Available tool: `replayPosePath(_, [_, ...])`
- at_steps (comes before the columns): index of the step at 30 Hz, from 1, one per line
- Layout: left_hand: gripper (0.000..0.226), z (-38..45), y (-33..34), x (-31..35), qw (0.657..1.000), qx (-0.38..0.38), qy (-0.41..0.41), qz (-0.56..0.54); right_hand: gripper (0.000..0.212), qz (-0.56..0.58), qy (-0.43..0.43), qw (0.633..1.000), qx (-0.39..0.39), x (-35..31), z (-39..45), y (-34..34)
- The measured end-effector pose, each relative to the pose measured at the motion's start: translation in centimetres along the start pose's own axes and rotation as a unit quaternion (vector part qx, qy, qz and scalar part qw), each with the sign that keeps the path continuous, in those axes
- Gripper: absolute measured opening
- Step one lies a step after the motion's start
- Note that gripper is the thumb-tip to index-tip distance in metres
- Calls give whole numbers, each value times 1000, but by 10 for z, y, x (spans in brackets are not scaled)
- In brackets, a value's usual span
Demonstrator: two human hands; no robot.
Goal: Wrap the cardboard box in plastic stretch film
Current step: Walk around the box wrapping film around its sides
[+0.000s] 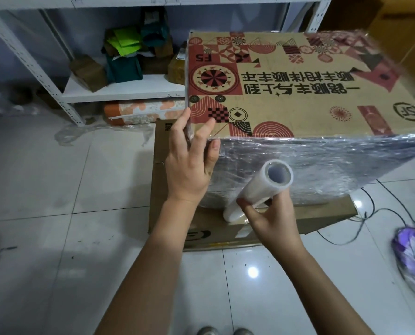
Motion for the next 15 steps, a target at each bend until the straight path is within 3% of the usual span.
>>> replayPosePath(5, [34, 3, -4, 0, 999, -24, 18, 16, 72, 23, 9, 1000, 8, 0, -3, -8])
replayPosePath(9, [33, 4, -10, 3, 997, -21, 13, 72, 58, 37, 16, 999, -17, 6, -5, -6])
replayPosePath(11, [34, -2, -20, 7, 991, 10, 89, 100, 54, 33, 11, 999, -23, 8, -3, -4])
replayPosePath(13, [35, -21, -28, 14, 970, 24, 233, 64, 54, 28, -2, 999, -21, 6, 1, -2])
replayPosePath(15, [29, -54, -31, 16, 912, -58, 406, 24, 57, 30, -2, 1000, -4, 5, 3, -2])
Point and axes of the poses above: each hand's wrist, its own z-axis towards the middle knuckle, its own y-axis out of the palm, x = y × z, the point moved 2 cm from there along z, towards the middle knuckle, and after that the axes turned 15 degrees about x, right-handed, at the moved point
